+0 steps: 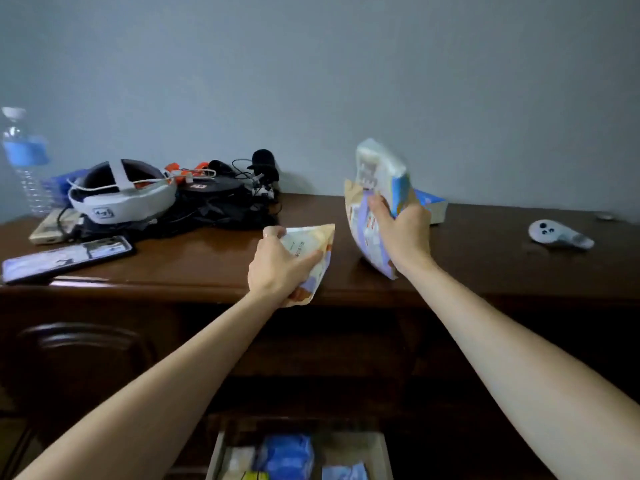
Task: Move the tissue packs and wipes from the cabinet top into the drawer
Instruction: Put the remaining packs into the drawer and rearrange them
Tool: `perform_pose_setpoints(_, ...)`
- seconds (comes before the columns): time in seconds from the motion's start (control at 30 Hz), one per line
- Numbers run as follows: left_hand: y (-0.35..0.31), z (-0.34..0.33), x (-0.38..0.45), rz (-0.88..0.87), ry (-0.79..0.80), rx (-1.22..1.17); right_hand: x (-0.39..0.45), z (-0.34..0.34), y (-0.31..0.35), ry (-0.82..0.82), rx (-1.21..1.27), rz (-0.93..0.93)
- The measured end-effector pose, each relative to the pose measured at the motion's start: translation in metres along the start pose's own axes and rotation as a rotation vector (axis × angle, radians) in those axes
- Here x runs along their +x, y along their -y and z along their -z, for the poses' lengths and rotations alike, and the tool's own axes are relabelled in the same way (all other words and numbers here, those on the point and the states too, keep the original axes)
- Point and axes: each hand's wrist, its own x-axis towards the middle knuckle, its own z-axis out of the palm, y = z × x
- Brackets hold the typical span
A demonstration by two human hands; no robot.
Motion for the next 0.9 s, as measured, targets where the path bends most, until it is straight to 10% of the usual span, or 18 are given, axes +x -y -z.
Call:
perform_pose_setpoints(0.2,0.036,0.025,-0.12,0.009,0.077,-0.139,-0.119,0.032,0.046,-0.067,0.304,-0.101)
perform_pose_setpoints(0.4,0.133,0.015,-0.203,0.186,0.25,-0.244,-0.24,0.024,-0.008,0.201,0.257,-0.368)
perform_pose_setpoints(0.7,0.229,-0.032,-0.246,0.143,0.78,0.19,-0.349,-0.019,-0.116,0.317,0.402,-1.086)
perform_pose_setpoints(0.9,0.275,-0.039,-0.253,0.474,0.681,-0.098,-0.39,-0.046,-0.166,0.564,0.154,-1.136)
